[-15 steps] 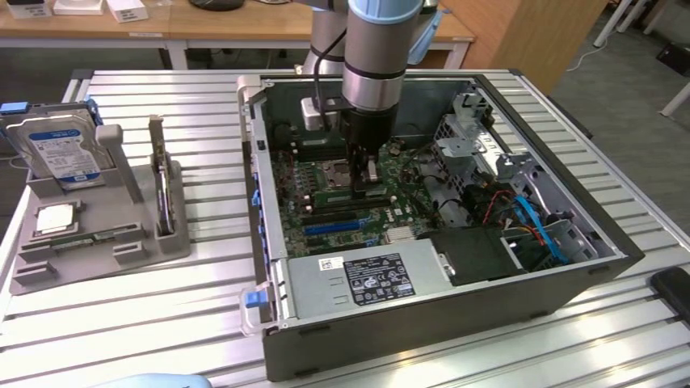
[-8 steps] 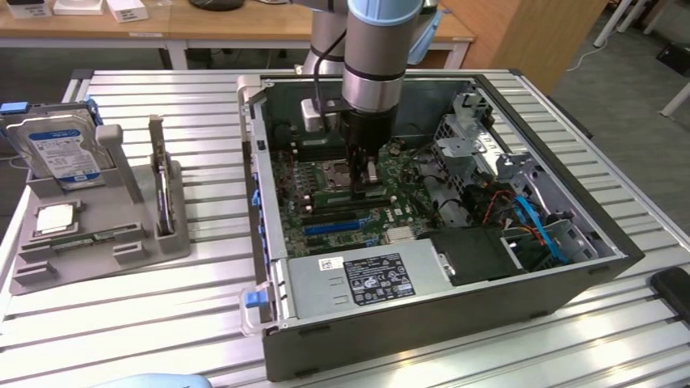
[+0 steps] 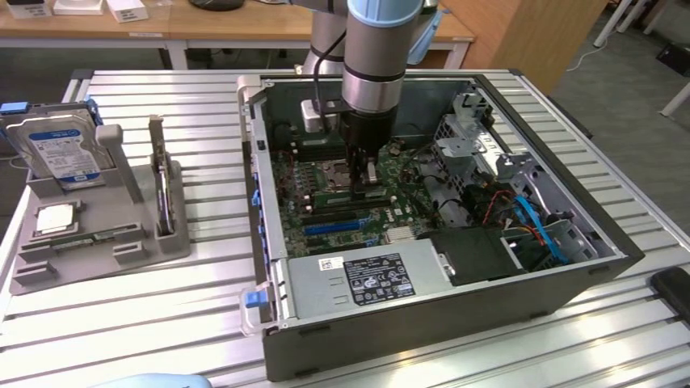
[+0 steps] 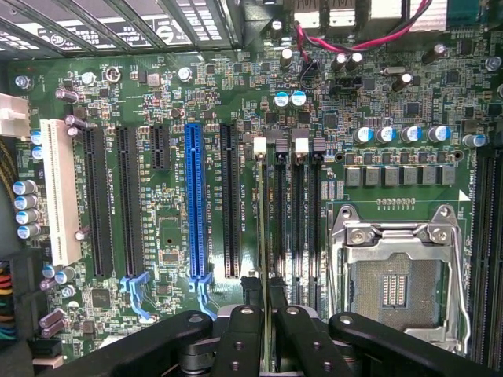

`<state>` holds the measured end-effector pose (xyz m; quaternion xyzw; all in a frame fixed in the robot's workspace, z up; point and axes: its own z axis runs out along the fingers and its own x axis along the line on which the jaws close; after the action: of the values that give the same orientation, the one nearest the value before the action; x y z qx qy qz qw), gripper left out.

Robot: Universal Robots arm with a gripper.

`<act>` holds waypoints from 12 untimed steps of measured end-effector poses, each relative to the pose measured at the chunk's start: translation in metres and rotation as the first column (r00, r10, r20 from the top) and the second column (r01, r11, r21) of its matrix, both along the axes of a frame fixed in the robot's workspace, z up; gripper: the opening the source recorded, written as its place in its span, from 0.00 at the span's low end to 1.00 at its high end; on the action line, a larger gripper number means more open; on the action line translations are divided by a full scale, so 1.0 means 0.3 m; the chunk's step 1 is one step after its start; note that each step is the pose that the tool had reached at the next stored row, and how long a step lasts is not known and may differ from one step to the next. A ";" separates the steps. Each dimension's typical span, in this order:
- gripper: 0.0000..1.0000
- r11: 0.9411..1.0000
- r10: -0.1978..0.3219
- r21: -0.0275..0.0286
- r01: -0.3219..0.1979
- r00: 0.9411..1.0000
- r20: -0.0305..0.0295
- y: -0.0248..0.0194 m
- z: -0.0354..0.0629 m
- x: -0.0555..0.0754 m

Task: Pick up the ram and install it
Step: 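Insert the ram into the slot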

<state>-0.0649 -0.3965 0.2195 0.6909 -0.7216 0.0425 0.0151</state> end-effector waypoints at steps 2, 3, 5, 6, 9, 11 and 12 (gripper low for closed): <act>0.14 1.000 0.000 0.000 0.000 1.000 0.000 0.000 -0.001 0.000; 0.14 1.000 0.000 0.000 0.000 1.000 0.000 0.000 -0.001 0.000; 0.14 1.000 0.000 -0.001 0.000 1.000 0.000 0.000 -0.001 0.000; 0.14 1.000 0.000 -0.001 0.000 1.000 0.000 0.000 -0.002 0.000; 0.14 1.000 0.000 -0.001 0.000 1.000 0.000 0.000 -0.002 0.000; 0.14 1.000 0.000 -0.001 0.000 1.000 0.000 0.000 -0.002 0.000; 0.14 1.000 0.000 -0.001 0.000 1.000 0.000 0.000 -0.002 0.000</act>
<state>-0.0649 -0.3965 0.2188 0.6908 -0.7216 0.0428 0.0156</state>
